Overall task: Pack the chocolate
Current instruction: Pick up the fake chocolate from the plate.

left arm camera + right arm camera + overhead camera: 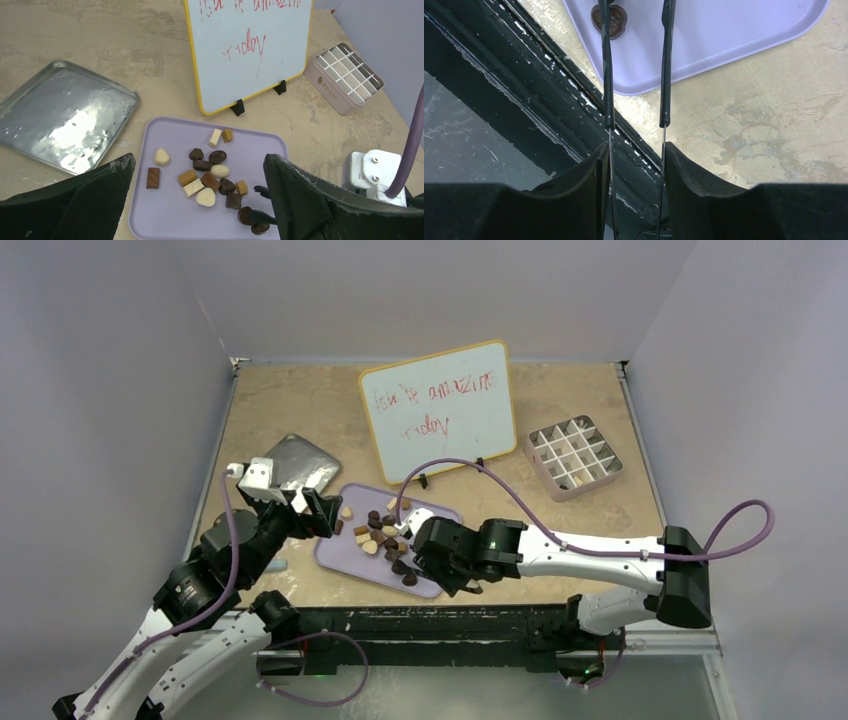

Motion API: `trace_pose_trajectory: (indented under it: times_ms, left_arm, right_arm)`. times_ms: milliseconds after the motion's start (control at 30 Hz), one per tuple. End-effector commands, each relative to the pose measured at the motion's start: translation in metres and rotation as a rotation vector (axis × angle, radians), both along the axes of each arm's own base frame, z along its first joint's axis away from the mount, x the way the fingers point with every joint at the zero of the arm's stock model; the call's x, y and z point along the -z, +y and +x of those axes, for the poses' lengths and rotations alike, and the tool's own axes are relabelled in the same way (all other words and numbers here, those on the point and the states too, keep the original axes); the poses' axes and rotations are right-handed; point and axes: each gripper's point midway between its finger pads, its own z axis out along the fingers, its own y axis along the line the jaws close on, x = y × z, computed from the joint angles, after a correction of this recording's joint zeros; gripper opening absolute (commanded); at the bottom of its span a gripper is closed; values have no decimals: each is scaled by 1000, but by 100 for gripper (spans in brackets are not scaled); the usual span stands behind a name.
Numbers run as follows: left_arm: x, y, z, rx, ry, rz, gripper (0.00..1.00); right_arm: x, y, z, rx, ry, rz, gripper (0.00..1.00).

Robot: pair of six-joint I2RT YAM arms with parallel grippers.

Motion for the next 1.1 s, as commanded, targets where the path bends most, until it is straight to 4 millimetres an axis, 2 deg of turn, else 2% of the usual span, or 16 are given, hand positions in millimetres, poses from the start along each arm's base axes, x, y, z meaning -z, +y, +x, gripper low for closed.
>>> trace_pose_trajectory:
  times_ms: [0, 267, 633, 800, 1067]
  left_arm:
    - [-2, 3, 0, -15, -9, -9, 100]
    - [-3, 4, 0, -17, -15, -12, 100]
    - [-4, 4, 0, -14, -17, -10, 100]
    - [-4, 4, -1, -17, -20, -13, 100]
    - [-5, 5, -1, -18, -23, -15, 100]
  right_arm:
    - [-13, 17, 2, -18, -20, 43, 43]
    - [-7, 30, 2, -44, -15, 3, 44]
    - [3, 35, -3, -64, -15, -49, 41]
    - [7, 33, 0, -54, -28, -94, 41]
    - [6, 20, 3, 1, -43, -172, 36]
